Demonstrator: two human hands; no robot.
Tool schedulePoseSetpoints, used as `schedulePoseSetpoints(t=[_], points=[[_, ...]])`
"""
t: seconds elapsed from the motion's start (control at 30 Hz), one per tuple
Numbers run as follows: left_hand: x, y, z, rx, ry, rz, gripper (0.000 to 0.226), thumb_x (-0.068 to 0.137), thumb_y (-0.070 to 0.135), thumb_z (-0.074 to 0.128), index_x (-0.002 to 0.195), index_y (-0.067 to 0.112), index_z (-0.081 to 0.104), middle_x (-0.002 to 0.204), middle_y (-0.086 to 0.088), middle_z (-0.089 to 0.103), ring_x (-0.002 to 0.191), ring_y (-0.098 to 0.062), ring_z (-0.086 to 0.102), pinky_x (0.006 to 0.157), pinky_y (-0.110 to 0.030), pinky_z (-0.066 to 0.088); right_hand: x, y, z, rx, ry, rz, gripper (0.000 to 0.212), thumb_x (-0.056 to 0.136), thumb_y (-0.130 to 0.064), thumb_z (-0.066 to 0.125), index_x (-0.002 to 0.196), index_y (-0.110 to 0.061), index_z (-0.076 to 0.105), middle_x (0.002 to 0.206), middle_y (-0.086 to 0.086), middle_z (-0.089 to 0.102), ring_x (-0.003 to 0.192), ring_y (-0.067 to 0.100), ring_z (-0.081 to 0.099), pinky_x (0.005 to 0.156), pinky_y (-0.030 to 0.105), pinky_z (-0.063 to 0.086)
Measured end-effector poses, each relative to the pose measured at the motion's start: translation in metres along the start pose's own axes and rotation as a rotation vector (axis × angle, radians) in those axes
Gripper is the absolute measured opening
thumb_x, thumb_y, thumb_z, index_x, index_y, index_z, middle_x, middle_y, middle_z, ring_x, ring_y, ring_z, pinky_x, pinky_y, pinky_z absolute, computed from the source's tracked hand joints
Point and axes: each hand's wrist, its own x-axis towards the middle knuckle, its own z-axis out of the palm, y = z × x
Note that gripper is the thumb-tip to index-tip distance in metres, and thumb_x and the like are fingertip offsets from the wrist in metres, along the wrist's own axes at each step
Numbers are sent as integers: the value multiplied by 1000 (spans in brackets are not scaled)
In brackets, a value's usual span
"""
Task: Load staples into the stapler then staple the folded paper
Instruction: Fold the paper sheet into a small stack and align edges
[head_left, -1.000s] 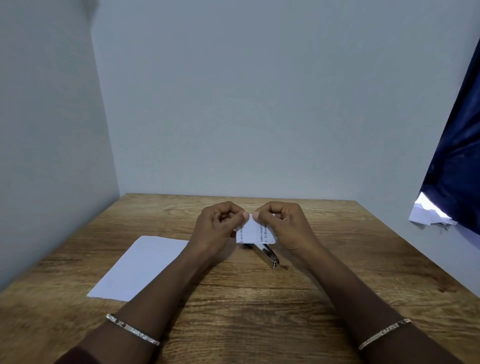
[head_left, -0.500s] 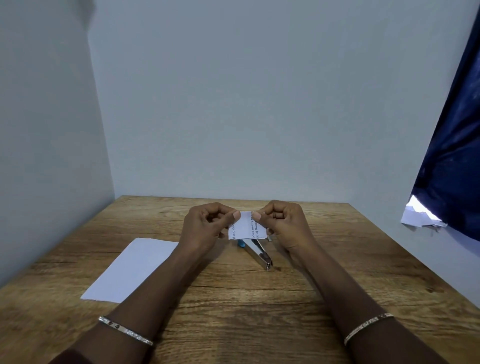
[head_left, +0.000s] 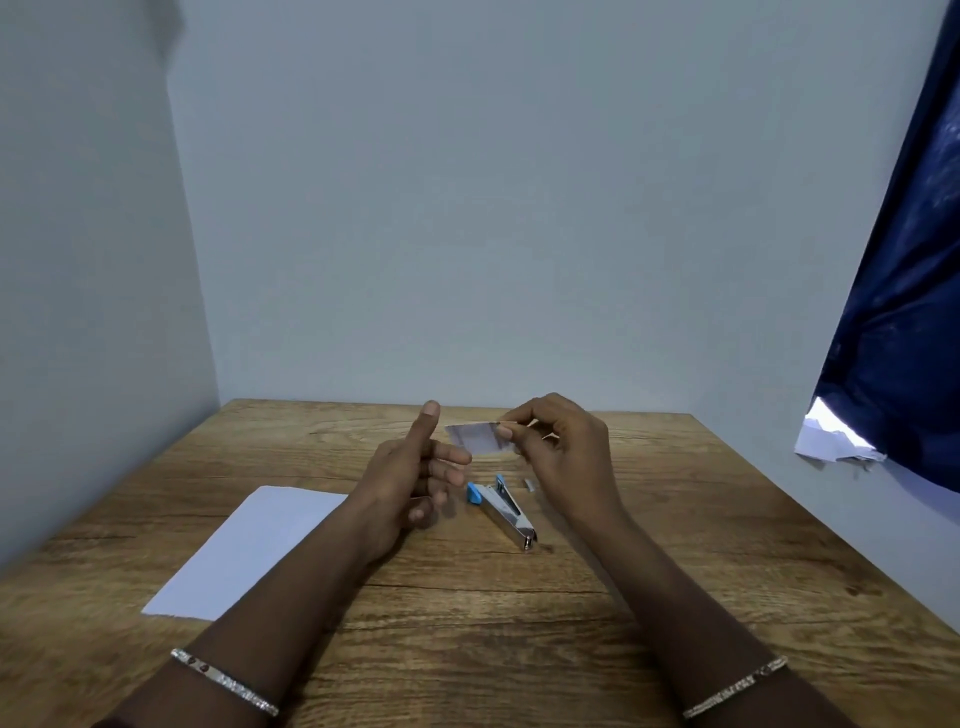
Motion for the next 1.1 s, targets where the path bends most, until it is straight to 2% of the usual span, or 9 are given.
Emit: schedulePoseSetpoints(t=[0.2,0.27,0.37,0.47,0.53,0.63,0.73,0.93,1.1], points=[[3,0,-3,-138,60,42,24,86,29,75,80,5,72,70,-6,75,41,-8,52,32,-16,32,-5,1,9,-51,-79,-59,23,79,11,71,87,-9,80,90,2,76,87,9,71,75,23,59],[3,-1,-3,-108,53,75,21,86,27,76,81,7,74,75,-6,77,48,-6,58,37,-18,36,-6,2,9,-53,-44,-30,29,79,11,65,89,-11,81,97,-1,75,91,5,71,77,17,58],[2,-2,-3,-105,32,95,23,84,31,77,82,8,77,75,-3,76,55,-6,61,41,-18,40,-5,3,7,104,-26,187,28,80,-7,71,104,-20,76,108,-7,72,87,3,73,67,15,56],[4,-5,-3,-145,38,105,29,78,33,80,85,5,79,73,-2,73,57,-8,60,43,-19,42,-4,3,7,351,-86,423,48,75,-23,85,118,-24,65,99,3,74,76,19,77,65,32,61],[4,-6,-1,-128,6,140,30,77,33,80,84,5,79,70,-3,69,58,-8,59,46,-19,43,-5,3,9,443,-141,484,42,77,-22,86,115,-17,69,84,9,76,69,22,73,66,37,59],[0,-7,3,-105,-79,204,25,78,30,78,85,6,78,67,-5,71,57,-9,65,50,-18,47,-9,3,14,574,-210,523,22,83,-16,82,102,-6,78,68,8,74,59,13,65,56,22,52],[-4,-5,5,-12,-85,299,21,86,19,75,97,1,75,75,-13,78,69,-14,75,50,-19,50,-10,1,14,584,-182,519,20,86,-13,79,102,-1,78,66,7,74,54,8,65,51,17,50],[-6,-1,4,243,-13,486,15,90,9,71,104,4,73,70,-10,76,66,-19,74,52,-25,55,-10,-2,11,587,-207,511,33,82,1,78,114,0,73,96,14,80,83,24,78,67,27,59],[-1,-1,1,289,40,477,17,91,8,70,107,3,70,63,-7,73,58,-18,71,62,-30,60,-5,1,8,413,-257,490,41,85,0,75,125,-5,68,103,11,79,85,21,75,71,29,57]])
